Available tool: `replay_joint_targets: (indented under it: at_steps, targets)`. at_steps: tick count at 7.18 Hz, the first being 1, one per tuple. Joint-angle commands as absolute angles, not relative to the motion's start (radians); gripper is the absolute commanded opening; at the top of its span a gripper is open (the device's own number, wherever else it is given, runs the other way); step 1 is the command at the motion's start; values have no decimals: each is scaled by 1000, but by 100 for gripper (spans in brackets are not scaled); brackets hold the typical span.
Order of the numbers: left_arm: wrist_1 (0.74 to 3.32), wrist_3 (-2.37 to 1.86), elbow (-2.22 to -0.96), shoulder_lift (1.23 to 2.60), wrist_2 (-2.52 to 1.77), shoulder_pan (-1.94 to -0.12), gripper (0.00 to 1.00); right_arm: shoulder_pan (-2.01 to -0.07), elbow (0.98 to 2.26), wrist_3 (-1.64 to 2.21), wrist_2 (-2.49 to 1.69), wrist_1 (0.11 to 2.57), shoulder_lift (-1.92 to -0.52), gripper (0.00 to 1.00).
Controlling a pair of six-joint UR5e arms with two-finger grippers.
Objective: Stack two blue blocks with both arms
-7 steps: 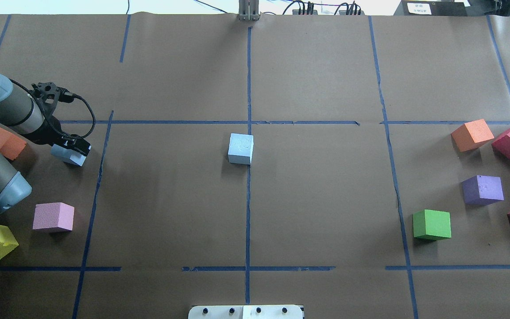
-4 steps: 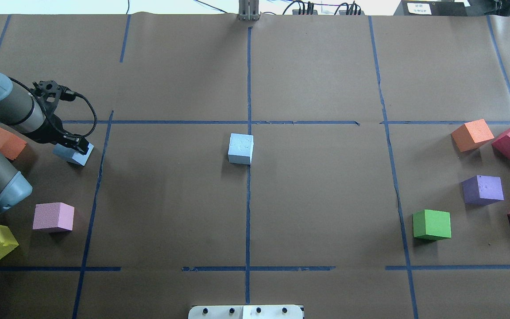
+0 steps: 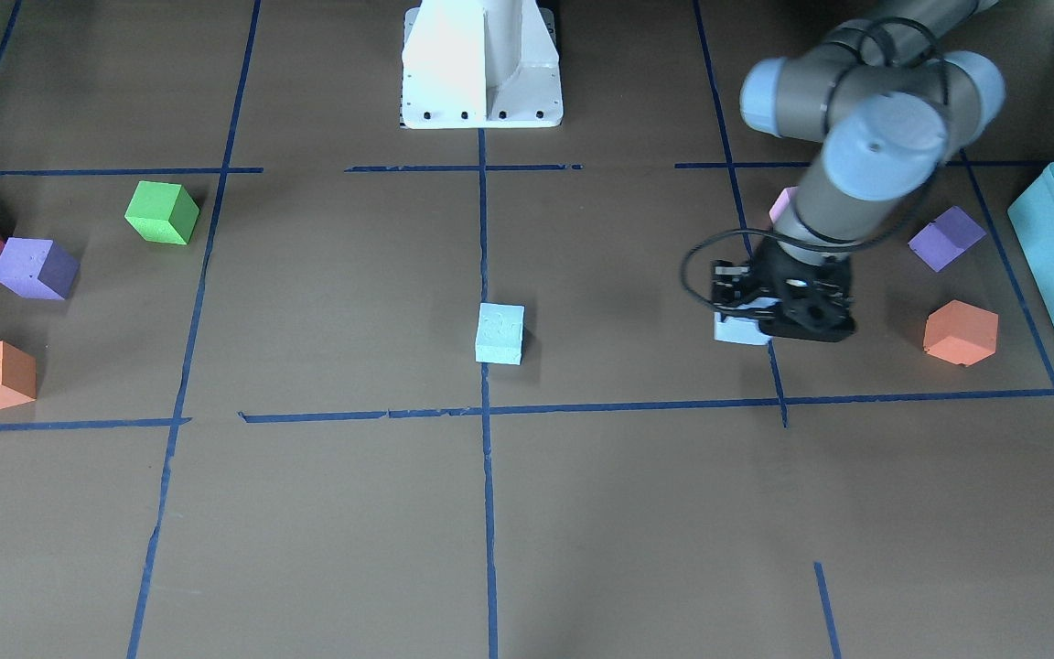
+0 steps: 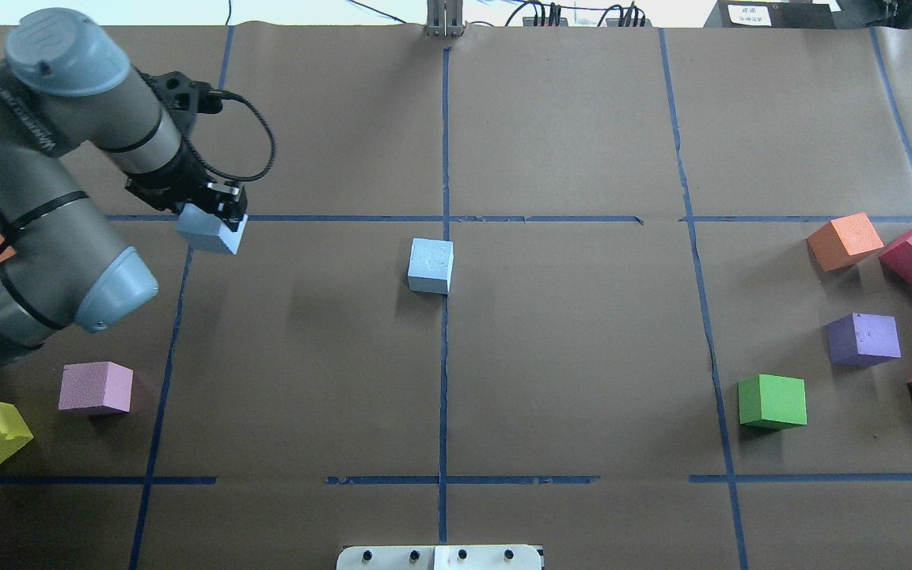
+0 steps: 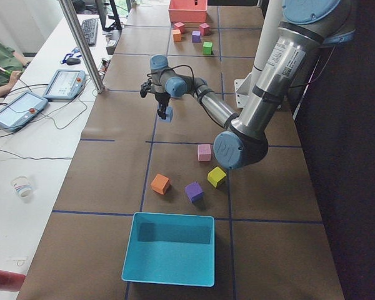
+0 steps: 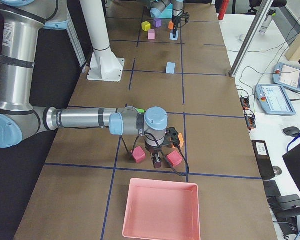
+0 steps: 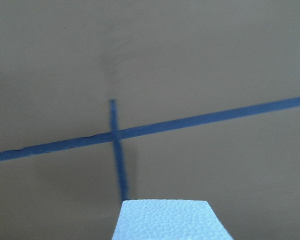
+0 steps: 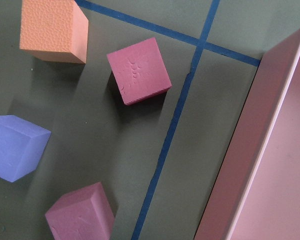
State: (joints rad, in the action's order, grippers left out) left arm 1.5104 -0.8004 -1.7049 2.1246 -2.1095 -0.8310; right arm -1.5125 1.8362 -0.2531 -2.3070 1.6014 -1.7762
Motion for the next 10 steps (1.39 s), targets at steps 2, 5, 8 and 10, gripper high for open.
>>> replay_joint_targets:
  at_steps: [2,5,8,10]
  targets:
    - [1466,-952,-1440,2495,-2002,-692,38,-1513,1836,-253,-2307,1601,-1776,100]
    - [1508,-974,-1398,2526,-1985,-632,40,-1513,1835,-253,-2307,1601,-1776,100]
    - [1519,-1034,-1355,2549,-1965,-612,45,-1513,1835,-253,-2307,1601,-1776,100]
    - [1526,-1035,-1345,2551,-1965,-612,64,-1513,1836,-253,-2307,1601,-1776,100]
